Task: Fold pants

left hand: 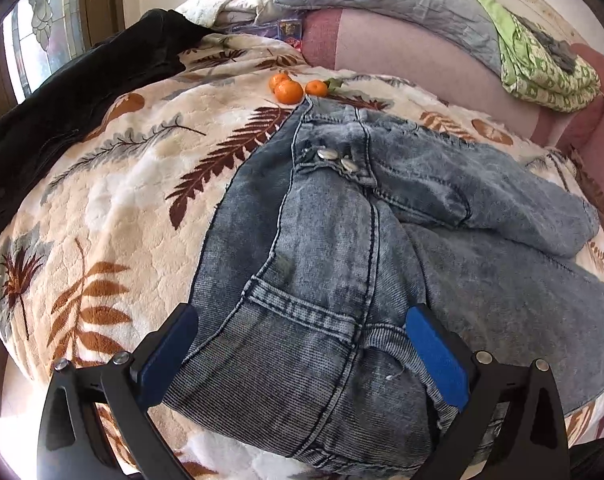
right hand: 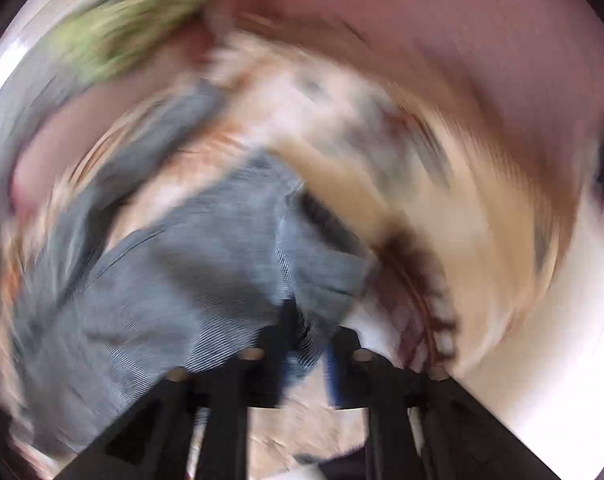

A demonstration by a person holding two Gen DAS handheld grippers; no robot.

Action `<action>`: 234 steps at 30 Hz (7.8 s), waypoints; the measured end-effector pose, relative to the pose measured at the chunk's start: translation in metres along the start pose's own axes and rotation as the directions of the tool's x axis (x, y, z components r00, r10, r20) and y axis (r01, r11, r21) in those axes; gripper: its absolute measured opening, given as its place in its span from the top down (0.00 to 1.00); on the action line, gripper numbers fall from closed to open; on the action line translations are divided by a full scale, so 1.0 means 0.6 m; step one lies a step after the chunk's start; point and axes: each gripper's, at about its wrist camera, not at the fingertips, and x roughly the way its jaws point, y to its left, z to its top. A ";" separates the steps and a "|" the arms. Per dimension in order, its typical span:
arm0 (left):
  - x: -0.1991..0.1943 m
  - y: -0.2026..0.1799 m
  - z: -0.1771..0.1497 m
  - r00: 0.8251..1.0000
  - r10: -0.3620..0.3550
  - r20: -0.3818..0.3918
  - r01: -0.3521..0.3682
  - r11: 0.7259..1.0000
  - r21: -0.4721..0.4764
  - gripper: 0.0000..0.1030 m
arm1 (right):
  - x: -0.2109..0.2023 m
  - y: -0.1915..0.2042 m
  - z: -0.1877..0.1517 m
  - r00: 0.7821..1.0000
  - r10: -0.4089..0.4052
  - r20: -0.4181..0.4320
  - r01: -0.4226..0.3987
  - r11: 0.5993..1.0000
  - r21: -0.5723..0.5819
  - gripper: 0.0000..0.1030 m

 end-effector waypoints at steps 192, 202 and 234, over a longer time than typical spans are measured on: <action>-0.004 0.007 -0.003 0.987 -0.159 0.003 0.157 0.978 0.136 0.27 | 0.009 -0.011 0.048 0.880 0.468 -0.087 -0.373 0.792 0.483 0.35; -0.004 0.007 -0.004 0.988 -0.157 0.006 0.155 0.978 0.143 0.26 | -0.179 0.092 0.119 0.930 0.345 0.128 -0.350 0.936 0.023 0.92; -0.010 -0.375 -0.078 0.940 -0.309 -0.147 0.341 0.809 0.479 0.26 | 0.022 0.131 0.183 0.997 -0.048 -0.060 0.014 0.883 -0.469 0.54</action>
